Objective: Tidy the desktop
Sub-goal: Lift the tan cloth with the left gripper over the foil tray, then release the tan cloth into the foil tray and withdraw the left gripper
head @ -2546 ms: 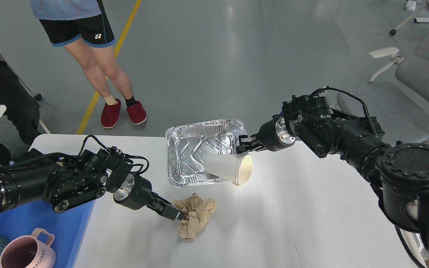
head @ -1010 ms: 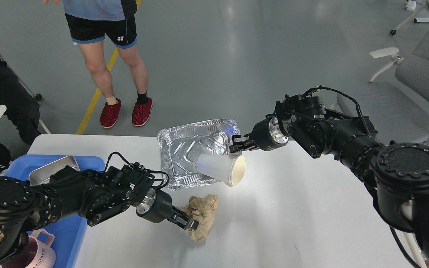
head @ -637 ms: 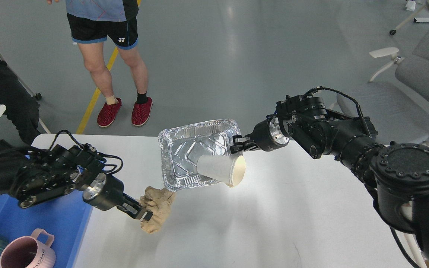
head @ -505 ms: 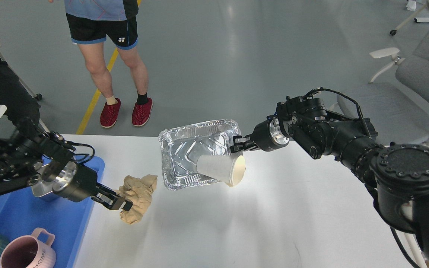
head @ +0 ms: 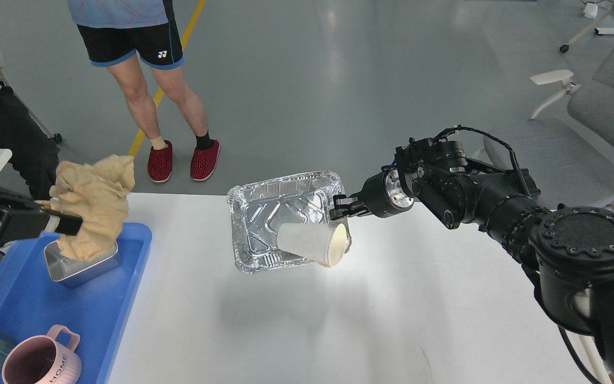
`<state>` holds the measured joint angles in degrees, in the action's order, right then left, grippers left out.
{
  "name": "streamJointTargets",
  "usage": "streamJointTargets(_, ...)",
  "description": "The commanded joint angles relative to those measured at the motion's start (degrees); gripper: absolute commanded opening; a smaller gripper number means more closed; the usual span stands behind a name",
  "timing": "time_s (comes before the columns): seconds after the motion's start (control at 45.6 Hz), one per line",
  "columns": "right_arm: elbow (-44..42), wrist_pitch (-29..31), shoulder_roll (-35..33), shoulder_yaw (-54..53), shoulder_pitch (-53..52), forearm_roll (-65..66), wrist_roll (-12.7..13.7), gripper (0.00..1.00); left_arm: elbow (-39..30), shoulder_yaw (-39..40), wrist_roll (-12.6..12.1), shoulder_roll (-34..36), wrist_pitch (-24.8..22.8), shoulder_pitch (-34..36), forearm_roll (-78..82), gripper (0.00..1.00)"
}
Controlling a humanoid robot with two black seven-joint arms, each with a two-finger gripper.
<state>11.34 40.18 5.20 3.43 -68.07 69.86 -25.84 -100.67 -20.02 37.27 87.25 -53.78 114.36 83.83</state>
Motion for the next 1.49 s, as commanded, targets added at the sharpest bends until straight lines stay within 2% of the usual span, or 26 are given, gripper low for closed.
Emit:
streamJointTargets(0.0, 0.0, 0.0, 0.1, 0.0, -0.1, 0.0, 0.1, 0.0, 0.0, 4.4, 0.4, 0.9, -1.2, 3.7, -0.2, 0.02)
streamJointTargets(0.176, 0.0, 0.0, 1.0, 0.0, -0.6, 0.0, 0.2, 0.0, 0.3, 5.2, -0.4, 0.2, -1.2, 3.2, -0.2, 0.02)
streamJointTargets(0.263, 0.0, 0.0, 1.0, 0.0, -0.8, 0.0, 0.2, 0.0, 1.9, 4.7, -0.6, -3.1, -1.2, 1.9, -0.1, 0.02)
streamJointTargets(0.351, 0.0, -0.1, 1.0, 0.0, -0.8, 0.0, 0.2, 0.0, 5.4, 4.6, -0.9, -8.9, 4.5, -2.1, 0.3, 0.02)
streamJointTargets(0.527, 0.0, -0.1, 1.0, 0.0, -0.8, 0.0, 0.2, 0.0, 14.4, 4.6, -3.3, -24.3, 15.3, -11.3, 0.5, 0.03)
streamJointTargets(0.637, 0.0, -0.2, 1.0, -0.1, -0.8, 0.0, 0.2, 0.0, 20.5, 5.0, -3.3, -32.7, 18.5, -16.3, 0.5, 0.03)
streamJointTargets(0.856, 0.0, -0.4, 1.0, -0.1, -0.7, -0.1, 0.2, 0.0, 29.7, 5.1, -3.6, -44.8, 23.4, -26.2, 0.5, 0.03)
streamJointTargets(1.01, 0.0, -0.7, 1.0, 0.0, -0.8, -0.1, 0.3, 0.0, 34.0, 5.2, -3.8, -50.8, 25.0, -30.2, 0.5, 0.03)
streamJointTargets(1.273, -0.1, -0.8, 1.0, 0.0, -0.8, -0.1, 0.2, 0.0, 42.0, 5.1, -4.1, -58.7, 25.7, -33.3, 0.3, 0.06)
streamJointTargets(1.405, -0.1, -0.8, 1.0, -0.1, -0.8, -0.1, 0.2, 0.0, 46.4, 5.2, -4.1, -62.6, 26.5, -34.6, -0.3, 0.1)
streamJointTargets(1.471, -0.1, -0.8, 1.0, 0.0, -0.8, -0.1, 0.2, 0.0, 47.0, 5.2, -4.1, -64.0, 26.6, -34.9, -0.5, 0.19)
